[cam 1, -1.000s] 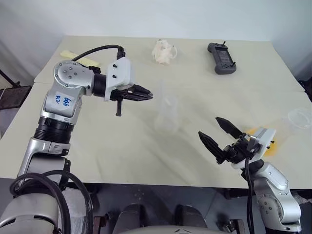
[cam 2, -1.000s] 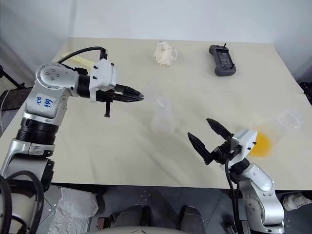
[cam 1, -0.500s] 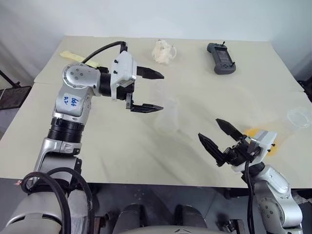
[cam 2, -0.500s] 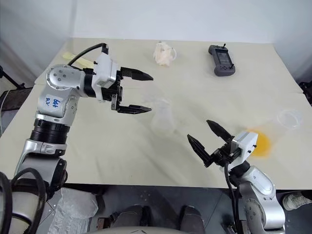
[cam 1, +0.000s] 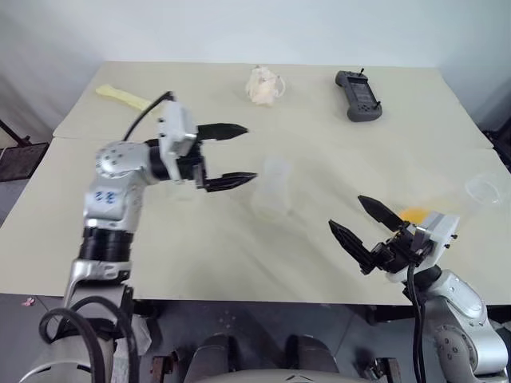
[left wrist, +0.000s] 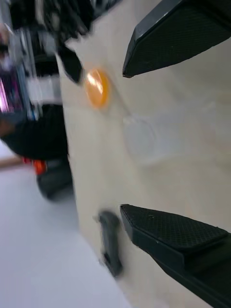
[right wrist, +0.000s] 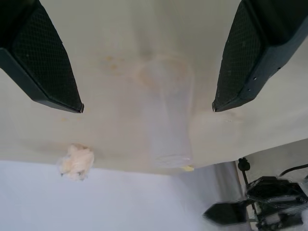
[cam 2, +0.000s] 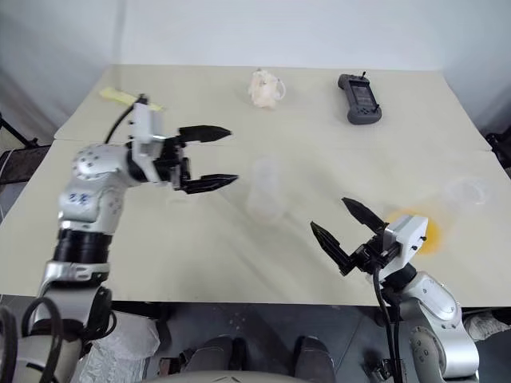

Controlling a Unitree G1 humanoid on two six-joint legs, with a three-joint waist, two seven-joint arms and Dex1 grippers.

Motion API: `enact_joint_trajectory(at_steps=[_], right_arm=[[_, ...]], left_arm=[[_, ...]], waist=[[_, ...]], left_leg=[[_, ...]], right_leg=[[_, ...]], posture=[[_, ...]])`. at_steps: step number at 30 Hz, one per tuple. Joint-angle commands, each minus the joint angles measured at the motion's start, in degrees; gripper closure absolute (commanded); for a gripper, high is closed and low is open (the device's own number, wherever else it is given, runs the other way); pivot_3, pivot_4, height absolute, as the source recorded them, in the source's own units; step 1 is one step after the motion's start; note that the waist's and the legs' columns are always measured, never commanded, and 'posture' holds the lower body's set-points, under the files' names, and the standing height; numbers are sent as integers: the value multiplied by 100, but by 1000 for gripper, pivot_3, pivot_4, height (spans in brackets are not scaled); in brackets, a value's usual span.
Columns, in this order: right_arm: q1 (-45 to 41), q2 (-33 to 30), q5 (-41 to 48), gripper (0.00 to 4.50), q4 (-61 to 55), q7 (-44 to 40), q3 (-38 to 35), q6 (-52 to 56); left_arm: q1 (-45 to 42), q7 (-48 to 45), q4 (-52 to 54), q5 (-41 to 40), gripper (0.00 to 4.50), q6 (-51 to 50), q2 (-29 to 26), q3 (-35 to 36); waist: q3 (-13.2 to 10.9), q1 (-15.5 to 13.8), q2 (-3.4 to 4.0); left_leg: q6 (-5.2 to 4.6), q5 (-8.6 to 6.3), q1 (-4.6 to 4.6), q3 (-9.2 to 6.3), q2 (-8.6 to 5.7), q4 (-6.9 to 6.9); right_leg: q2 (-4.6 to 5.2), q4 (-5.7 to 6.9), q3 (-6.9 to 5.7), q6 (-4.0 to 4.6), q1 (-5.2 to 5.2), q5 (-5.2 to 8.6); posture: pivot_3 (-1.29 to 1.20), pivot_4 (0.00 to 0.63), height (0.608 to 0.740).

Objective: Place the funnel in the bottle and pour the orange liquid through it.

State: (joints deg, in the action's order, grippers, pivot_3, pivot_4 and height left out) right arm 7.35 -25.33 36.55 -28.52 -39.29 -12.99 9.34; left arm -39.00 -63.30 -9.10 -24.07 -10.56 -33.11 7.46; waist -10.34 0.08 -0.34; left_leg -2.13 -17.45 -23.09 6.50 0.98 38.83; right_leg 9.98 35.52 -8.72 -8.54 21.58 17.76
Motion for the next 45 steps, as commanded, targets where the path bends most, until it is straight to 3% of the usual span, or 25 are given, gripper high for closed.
enact_joint_trajectory(at_steps=[1, 5, 9, 14, 18, 27, 36, 45], right_arm=[[-142, -249, 138, 0, -177, -124, -44, 169], [-580, -363, 103, 0, -7, -206, 67, 236], [-1040, -520, -10, 0, 249, -496, 271, 253], [-1480, -585, -5, 0, 417, -717, 426, 307], [-1590, -613, -39, 0, 515, -856, 480, 326], [-1627, -668, -70, 0, 618, -990, 441, 335], [-1468, -591, -10, 0, 514, -923, 431, 395], [-1515, -473, -26, 0, 543, -913, 531, 396]], left_arm=[[981, 664, 552, -193, 27, -246, -287, 893], [2170, 1328, 1008, -337, 27, -299, -300, 1779], [3305, 2071, 1588, -530, 27, -402, 19, 2593], [4582, 2550, 2353, -677, 27, -409, 560, 2989], [5064, 2618, 2657, -713, 27, -448, 741, 2796], [4264, 2768, 2386, -530, 27, -588, 695, 1837], [2769, 4407, 2053, 160, 27, -1237, 1136, 1040], [2085, 4725, 1561, 693, 27, -1505, 1085, 446]], waist=[[0, 16, 0], [-4, -11, -7], [-4, -12, -7], [-3, -8, -8], [-3, -43, -9], [-2, -134, -8], [-2, -138, -9], [-2, -128, -9]], left_leg=[[0, 0, 2, 0, 1, -2], [-1, -2, -2, -3, 27, 7], [-10, -10, -2, -9, 23, 12], [-14, -13, -4, -12, 13, 12], [-16, -14, -4, -14, 12, 13], [-18, -15, -5, -8, 6, 15], [-20, -16, -6, -5, 2, 12], [-19, -15, -6, -4, -1, 11]], right_leg=[[0, 1, 1, 1, 0, 0], [2, 1, 4, 1, 0, 0], [15, 1, 3, 1, -6, 0], [27, 2, -4, 1, -8, 0], [29, 2, -8, 1, -10, 0], [33, 1, -7, 1, -8, 0], [33, 1, -10, -1, -8, -1], [31, 0, -12, -1, -6, -1]], posture=[[0, 150, 740], [0, 150, 740], [0, 150, 740], [0, 150, 740], [0, 150, 740], [0, 150, 740], [0, 150, 740], [0, 150, 740]])
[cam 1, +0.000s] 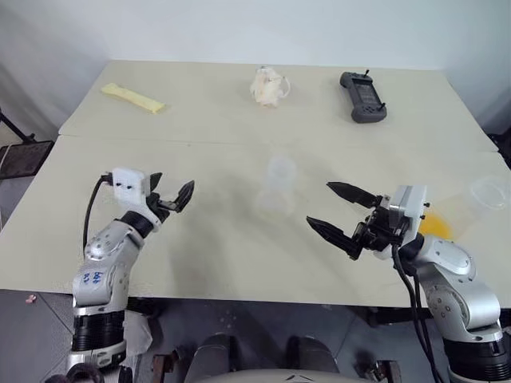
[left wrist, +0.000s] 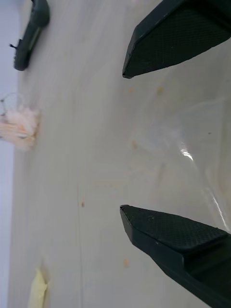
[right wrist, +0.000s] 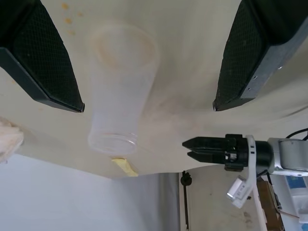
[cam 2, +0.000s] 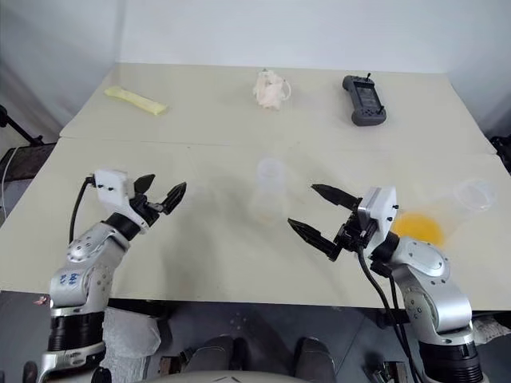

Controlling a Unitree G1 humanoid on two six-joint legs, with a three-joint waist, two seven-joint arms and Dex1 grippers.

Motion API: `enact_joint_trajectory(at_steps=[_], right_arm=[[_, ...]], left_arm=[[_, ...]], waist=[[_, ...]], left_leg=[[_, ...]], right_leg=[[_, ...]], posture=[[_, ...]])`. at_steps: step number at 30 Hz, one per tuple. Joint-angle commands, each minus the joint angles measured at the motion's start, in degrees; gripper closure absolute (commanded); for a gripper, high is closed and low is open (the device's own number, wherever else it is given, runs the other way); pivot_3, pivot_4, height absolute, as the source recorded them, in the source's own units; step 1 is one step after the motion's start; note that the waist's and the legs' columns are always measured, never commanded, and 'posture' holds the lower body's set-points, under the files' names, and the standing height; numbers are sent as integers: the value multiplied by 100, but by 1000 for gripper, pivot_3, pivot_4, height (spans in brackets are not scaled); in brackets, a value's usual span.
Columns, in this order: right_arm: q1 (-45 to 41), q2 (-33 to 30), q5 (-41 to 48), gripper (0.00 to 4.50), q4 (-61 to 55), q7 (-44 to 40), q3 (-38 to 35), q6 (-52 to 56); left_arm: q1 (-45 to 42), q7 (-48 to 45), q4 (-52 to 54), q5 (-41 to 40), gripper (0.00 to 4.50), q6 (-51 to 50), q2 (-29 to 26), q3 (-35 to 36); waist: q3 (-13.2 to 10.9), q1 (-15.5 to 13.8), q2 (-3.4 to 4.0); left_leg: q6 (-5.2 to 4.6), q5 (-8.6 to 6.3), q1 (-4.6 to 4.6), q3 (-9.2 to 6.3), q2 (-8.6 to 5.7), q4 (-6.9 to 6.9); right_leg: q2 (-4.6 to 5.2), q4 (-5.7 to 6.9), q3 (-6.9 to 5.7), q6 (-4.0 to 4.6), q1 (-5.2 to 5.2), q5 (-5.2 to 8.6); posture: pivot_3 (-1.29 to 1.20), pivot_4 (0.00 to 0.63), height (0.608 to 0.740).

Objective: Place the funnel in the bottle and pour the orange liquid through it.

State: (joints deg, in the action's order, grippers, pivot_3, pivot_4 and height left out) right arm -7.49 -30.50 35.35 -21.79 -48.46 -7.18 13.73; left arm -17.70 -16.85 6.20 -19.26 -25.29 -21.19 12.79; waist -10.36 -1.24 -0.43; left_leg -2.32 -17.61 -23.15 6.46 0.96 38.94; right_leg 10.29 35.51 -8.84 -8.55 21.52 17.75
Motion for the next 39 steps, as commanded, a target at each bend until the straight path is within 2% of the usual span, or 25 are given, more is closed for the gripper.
enact_joint_trajectory(at_steps=[1, 8, 14, 15, 17, 22, 24, 28, 29, 31, 34, 39], right_arm=[[-34, 47, 92, 0, -130, 1, -51, -46], [-37, 59, 101, 0, -137, 20, -96, -58], [2, 21, 53, 0, -227, -71, 7, -56], [-2, 2, 36, 0, -235, -91, 14, -62], [-6, -51, -6, 0, -239, -153, 19, -78], [26, -64, -44, 0, -239, -183, 13, -103], [55, -57, -61, 0, -249, -185, 11, -114], [61, -30, -105, 0, -233, -172, 30, -137], [68, -20, -119, 0, -229, -168, 27, -151], [113, -19, -134, 0, -219, -172, -19, -197], [169, -25, -138, 0, -225, -160, -79, -249], [442, -78, -115, 0, -381, -192, -186, -324]], left_arm=[[-39, 104, 43, 253, 27, -76, -130, -104], [364, 368, 574, 335, 27, -614, -268, 125], [538, 493, 516, 304, 27, -770, -361, 426], [536, 494, 507, 306, 423, -768, -363, 444], [555, 477, 488, 293, 913, -773, -357, 462], [611, 433, 512, 153, 2471, -842, -294, 553], [649, 403, 531, 86, 3267, -893, -293, 600], [668, 266, 474, -82, 4480, -913, -332, 720], [635, 189, 441, -213, 4480, -956, -348, 812], [345, 80, 551, -1036, 4480, -1656, -310, 1182], [-94, -241, 765, -1798, 4480, -2368, -578, 1337], [-1357, -1386, 451, -2907, 4480, -3816, -1769, 1017]], waist=[[0, 3, 0], [0, 10, 0], [0, -19, 0], [0, -21, 0], [0, -16, 0], [0, -8, 0], [0, -7, 0], [0, -5, 0], [0, -6, 0], [-1, -10, -1], [-2, -25, -3], [-2, -10, -3]], left_leg=[[0, 0, 0, 0, 0, 0], [0, 0, -1, -1, 5, -1], [0, 0, -1, -2, 5, 0], [0, 0, -1, -4, 4, 0], [0, 0, -1, -4, 2, 0], [1, 0, -1, -3, 3, -1], [1, 0, -1, -3, 4, -1], [0, 0, -1, -3, 4, -3], [1, 0, -1, -3, 4, -2], [1, -1, -1, -3, 5, -2], [1, 0, -5, -12, 4, 1], [3, 1, -7, -15, 2, 1]], right_leg=[[-1, 0, 0, 0, 0, 0], [0, -1, 1, 0, 1, 0], [1, -2, 1, 0, 1, 0], [3, -2, 0, 0, 0, 0], [4, -2, 1, 0, 0, 0], [3, -2, 0, 0, 0, 0], [3, -2, 0, 0, 0, 0], [3, -2, -1, 0, 1, 0], [3, -3, -1, 0, 1, 0], [3, -3, 0, 0, 0, 0], [4, -1, -6, 0, -1, 0], [0, 0, -9, 0, 0, 0]], posture=[[0, 150, 740], [0, 150, 740], [0, 150, 740], [0, 150, 740], [0, 150, 740], [0, 150, 740], [0, 150, 740], [0, 150, 740], [0, 150, 740], [0, 150, 740], [0, 150, 740], [0, 150, 740]])
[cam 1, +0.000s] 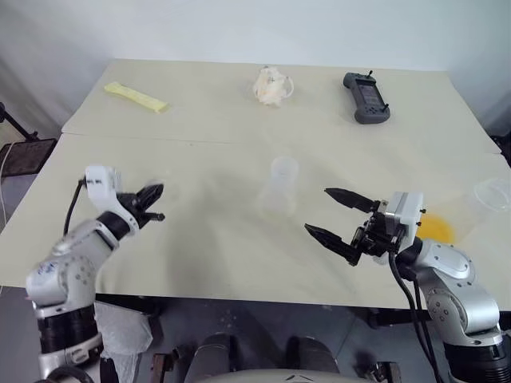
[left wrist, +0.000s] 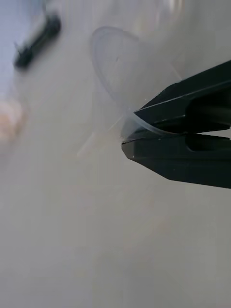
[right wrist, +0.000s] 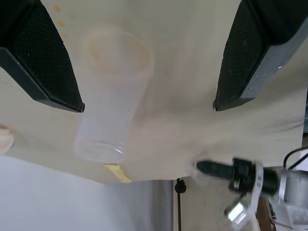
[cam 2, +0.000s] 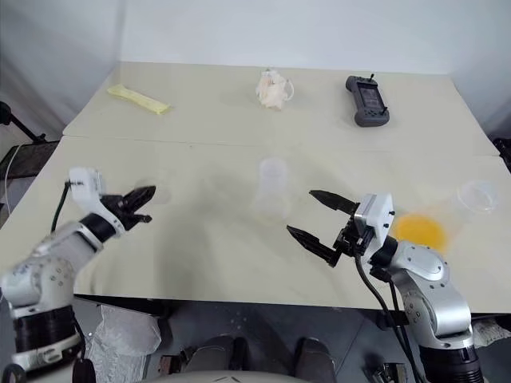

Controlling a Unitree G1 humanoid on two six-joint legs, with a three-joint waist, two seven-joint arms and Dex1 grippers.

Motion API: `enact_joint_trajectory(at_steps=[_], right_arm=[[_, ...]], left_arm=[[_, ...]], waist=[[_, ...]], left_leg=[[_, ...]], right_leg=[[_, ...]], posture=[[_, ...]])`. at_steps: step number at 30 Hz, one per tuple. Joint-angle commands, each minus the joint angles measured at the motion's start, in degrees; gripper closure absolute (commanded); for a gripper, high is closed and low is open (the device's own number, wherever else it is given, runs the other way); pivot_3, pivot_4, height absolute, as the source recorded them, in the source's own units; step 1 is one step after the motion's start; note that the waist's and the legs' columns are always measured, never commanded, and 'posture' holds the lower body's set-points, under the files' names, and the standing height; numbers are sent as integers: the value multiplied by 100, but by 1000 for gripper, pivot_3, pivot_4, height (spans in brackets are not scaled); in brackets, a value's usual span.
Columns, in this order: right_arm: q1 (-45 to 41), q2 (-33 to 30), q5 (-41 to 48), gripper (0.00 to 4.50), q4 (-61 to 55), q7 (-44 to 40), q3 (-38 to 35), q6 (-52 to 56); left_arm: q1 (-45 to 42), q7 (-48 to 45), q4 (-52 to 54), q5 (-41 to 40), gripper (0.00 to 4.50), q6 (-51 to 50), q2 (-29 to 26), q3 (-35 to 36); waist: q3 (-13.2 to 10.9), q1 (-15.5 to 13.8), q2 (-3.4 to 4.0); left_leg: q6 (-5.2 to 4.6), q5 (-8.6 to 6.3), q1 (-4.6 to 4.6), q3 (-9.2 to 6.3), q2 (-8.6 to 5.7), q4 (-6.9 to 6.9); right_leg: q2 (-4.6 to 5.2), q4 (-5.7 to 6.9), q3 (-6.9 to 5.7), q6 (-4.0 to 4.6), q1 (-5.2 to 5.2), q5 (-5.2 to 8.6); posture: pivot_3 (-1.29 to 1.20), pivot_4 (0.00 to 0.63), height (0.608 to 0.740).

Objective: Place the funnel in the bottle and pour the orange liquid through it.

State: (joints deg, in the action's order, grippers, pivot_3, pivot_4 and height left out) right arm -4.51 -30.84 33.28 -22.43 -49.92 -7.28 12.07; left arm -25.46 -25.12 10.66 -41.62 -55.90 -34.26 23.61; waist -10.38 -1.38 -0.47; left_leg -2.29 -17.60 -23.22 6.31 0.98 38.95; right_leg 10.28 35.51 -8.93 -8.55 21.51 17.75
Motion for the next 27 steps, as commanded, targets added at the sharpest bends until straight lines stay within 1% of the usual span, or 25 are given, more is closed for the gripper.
enact_joint_trajectory(at_steps=[1, 2, 4, 6, 8, 11, 16, 20, 22, 24, 27], right_arm=[[206, -50, 103, 0, -346, -37, -195, -161], [271, -44, 96, 0, -349, -20, -225, -190], [354, -31, 50, 0, -312, 4, -268, -272], [370, 57, -11, 0, -255, 113, -312, -378], [406, 159, -88, 0, -235, 226, -307, -502], [523, 308, -187, 0, -308, 372, -250, -624], [674, 431, -251, 0, -448, 562, -246, -708], [731, 504, -304, 0, -526, 689, -215, -770], [759, 543, -342, 0, -559, 741, -174, -802], [794, 583, -380, 0, -605, 798, -118, -825], [844, 628, -418, 0, -683, 868, -67, -839]], left_arm=[[-890, -825, -132, -885, 4480, -1097, -685, -209], [-1217, -1162, -241, -1057, 4480, -1336, -895, -397], [-1800, -1763, -413, -1118, 4480, -1580, -1286, -913], [-2485, -2215, -750, -1141, 4480, -1838, -1440, -1385], [-3117, -2486, -1154, -1187, 4480, -2075, -1362, -1655], [-3819, -2574, -1745, -941, 4480, -2268, -1150, -2071], [-4319, -2689, -2323, -640, 4480, -2527, -926, -2605], [-4587, -2610, -2838, -475, 4480, -2571, -516, -2627], [-4769, -2506, -3161, -406, 4480, -2657, -295, -2521], [-4914, -2505, -3374, -319, 4480, -2761, -214, -2577], [-5003, -2602, -3449, -152, 4480, -2864, -208, -2868]], waist=[[0, 5, 0], [0, 10, 1], [0, 14, 1], [-1, 16, 1], [-1, 11, 2], [-1, 13, 2], [-1, 42, 2], [-3, 39, -1], [-4, 19, -3], [-4, 18, -4], [-5, 21, -4]], left_leg=[[1, 0, 4, 4, -1, -3], [1, 0, 3, 4, -4, -4], [1, 0, 4, 7, -10, -6], [2, -1, 7, 12, -14, -9], [8, 2, 5, 13, -16, -7], [18, 3, 4, 14, -9, -7], [23, 4, 6, 22, -4, -10], [24, 5, 5, 24, -1, -7], [24, 5, 4, 24, 0, -5], [24, 5, 4, 24, -2, -3], [24, 5, 4, 25, -1, -5]], right_leg=[[-1, -1, 3, 0, 0, 0], [-1, 0, 3, 0, 1, 0], [-1, 0, 5, -1, 1, 1], [-4, -5, 8, -1, 2, 1], [-15, -7, 10, -1, 3, 2], [-29, -9, 15, 2, 5, 3], [-38, -8, 28, 4, 11, 5], [-41, -9, 34, 4, 12, 5], [-42, -9, 35, 4, 12, 5], [-41, -8, 42, 4, 12, 5], [-43, -8, 44, 4, 14, 5]], posture=[[0, 150, 740], [0, 150, 740], [0, 150, 740], [0, 150, 740], [0, 150, 740], [0, 150, 740], [0, 150, 740], [0, 150, 740], [0, 150, 740], [0, 150, 740], [0, 150, 740]])
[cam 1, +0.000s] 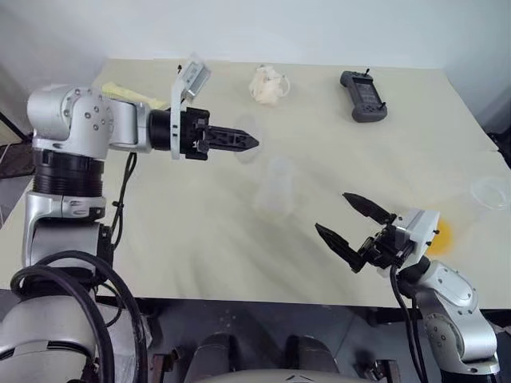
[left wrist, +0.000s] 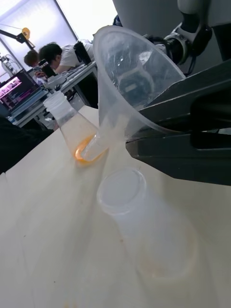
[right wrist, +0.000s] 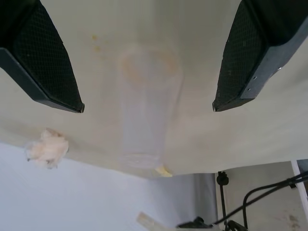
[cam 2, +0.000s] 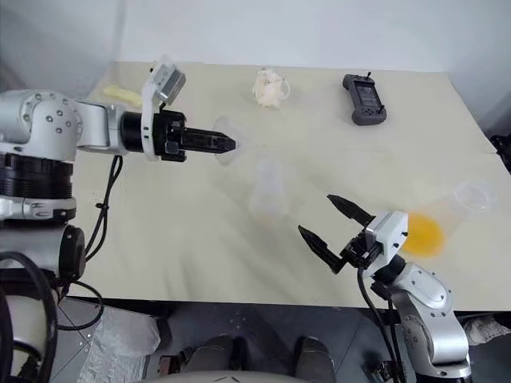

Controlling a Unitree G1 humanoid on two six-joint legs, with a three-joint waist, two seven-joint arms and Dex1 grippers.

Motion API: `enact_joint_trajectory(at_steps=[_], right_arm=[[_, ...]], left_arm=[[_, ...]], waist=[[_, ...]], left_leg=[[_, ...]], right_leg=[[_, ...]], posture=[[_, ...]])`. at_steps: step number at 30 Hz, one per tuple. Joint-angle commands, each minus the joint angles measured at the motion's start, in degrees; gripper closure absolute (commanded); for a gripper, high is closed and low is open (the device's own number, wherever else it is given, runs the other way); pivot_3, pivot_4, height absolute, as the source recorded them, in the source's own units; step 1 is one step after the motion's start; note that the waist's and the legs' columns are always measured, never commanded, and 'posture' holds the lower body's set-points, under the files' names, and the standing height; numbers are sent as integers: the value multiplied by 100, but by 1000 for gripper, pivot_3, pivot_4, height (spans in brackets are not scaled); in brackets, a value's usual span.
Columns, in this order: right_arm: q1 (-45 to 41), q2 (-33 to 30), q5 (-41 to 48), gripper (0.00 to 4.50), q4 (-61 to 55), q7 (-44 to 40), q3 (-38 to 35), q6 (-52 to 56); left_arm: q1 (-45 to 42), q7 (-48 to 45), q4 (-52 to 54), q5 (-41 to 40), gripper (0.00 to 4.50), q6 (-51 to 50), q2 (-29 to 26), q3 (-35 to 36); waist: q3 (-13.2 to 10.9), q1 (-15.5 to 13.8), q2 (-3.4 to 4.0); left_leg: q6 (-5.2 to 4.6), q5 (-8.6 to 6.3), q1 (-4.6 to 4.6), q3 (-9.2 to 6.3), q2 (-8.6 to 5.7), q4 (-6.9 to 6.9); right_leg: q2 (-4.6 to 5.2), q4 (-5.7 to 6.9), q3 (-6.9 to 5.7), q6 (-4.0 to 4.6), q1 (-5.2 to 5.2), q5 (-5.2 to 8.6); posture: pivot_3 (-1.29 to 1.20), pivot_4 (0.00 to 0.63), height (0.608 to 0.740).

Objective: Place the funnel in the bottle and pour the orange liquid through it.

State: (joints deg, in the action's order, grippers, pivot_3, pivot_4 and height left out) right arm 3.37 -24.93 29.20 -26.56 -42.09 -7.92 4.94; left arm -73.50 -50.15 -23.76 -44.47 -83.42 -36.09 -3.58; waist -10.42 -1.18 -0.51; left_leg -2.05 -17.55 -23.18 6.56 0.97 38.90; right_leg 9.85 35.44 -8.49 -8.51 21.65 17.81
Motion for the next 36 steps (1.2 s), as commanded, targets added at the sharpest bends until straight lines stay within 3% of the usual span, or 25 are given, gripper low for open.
enact_joint_trajectory(at_steps=[1, 8, 18, 22, 33, 36], right_arm=[[70, 43, -14, 0, -285, 102, 2, -130], [139, 89, -72, 0, -293, 178, 28, -220], [96, 77, -91, 0, -340, 257, 62, -215], [83, 66, -92, 0, -358, 288, 48, -208], [137, 95, -144, 0, -422, 374, 89, -217], [132, 85, -143, 0, -425, 381, 91, -214]], left_arm=[[-208, -144, 3, 161, 4480, -155, -33, -224], [-278, -464, -7, 293, 4480, -302, -95, -589], [-496, -549, -588, 788, 4480, 38, 400, -812], [-599, -611, -783, 947, 3620, 176, 518, -856], [-461, -453, -871, 1357, 70, 962, 784, -626], [-382, -240, -927, 1478, 28, 1405, 931, -380]], waist=[[0, 2, 0], [0, 1, 0], [-2, -2, -3], [-2, -2, -3], [-2, -7, -3], [-2, -7, -3]], left_leg=[[0, 0, 0, 0, 1, 0], [0, 0, 0, 5, 1, 1], [0, 0, -1, 8, 0, 4], [0, 0, -1, 11, 2, 5], [-1, 0, -2, 15, 1, 7], [-1, 0, -2, 15, 1, 7]], right_leg=[[-1, 0, 1, 0, 0, 0], [-2, 1, 8, 0, 3, 0], [-5, 1, 24, -1, 5, 0], [-8, 2, 28, -1, 7, 0], [-8, 4, 37, -1, 10, 0], [-8, 6, 37, -1, 11, 0]], posture=[[0, 150, 740], [0, 150, 740], [0, 150, 740], [0, 150, 740], [0, 150, 740], [0, 150, 740]])
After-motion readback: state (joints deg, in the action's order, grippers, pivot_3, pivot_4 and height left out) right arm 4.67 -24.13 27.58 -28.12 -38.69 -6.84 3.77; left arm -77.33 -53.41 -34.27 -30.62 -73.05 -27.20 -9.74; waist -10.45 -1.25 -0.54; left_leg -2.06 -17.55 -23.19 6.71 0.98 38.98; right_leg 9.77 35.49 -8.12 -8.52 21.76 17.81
